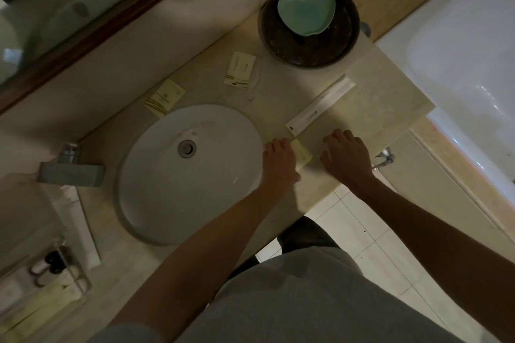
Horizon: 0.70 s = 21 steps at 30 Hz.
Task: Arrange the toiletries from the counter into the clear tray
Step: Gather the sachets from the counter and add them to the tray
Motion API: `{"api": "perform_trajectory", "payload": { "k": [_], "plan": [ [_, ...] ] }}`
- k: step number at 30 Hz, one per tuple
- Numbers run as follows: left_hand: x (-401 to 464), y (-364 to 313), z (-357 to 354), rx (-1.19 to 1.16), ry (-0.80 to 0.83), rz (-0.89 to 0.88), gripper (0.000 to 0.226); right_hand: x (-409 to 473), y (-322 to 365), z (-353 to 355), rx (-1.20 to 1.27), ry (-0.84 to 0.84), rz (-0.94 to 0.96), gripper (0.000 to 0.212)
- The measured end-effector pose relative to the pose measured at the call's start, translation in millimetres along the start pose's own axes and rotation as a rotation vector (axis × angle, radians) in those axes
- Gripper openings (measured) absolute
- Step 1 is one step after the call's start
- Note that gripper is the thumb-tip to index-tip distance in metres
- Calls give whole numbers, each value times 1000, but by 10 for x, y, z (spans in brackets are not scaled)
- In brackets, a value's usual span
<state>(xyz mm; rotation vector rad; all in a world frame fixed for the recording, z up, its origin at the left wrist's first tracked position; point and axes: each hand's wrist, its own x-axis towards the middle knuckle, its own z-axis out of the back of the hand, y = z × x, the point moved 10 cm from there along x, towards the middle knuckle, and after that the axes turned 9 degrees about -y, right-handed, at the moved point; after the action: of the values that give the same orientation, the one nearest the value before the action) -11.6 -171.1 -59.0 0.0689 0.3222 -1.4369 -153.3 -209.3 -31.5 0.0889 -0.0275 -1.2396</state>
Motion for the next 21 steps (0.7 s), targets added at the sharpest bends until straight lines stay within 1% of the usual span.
{"api": "perform_trajectory", "payload": {
  "k": [4, 7, 11, 13, 16, 18, 21],
  "plan": [
    [-46, -30, -92, -6, 4, -17, 73, 8, 46, -4, 37, 10, -29, 22],
    [-103, -7, -142, -25, 7, -43, 68, -16, 81, -26, 60, 30, -33, 25],
    [-193, 258, -127, -151, 23, -8, 66, -36, 235, -37, 67, 42, -11, 26],
    [-292, 565, -82, -186, 2, 21, 68, -22, 426, -55, 75, 63, 16, 24],
    [-554, 1213, 53, -201, -58, 75, 78, 16, 912, -96, 67, 94, 87, 23],
    [-805, 1744, 171, -163, -80, 120, 81, 23, 1393, -109, 94, 91, 164, 23],
    [-1303, 2636, 327, -122, -101, 213, 82, -36, 2293, -94, 176, 102, 268, 28]
  ]
}}
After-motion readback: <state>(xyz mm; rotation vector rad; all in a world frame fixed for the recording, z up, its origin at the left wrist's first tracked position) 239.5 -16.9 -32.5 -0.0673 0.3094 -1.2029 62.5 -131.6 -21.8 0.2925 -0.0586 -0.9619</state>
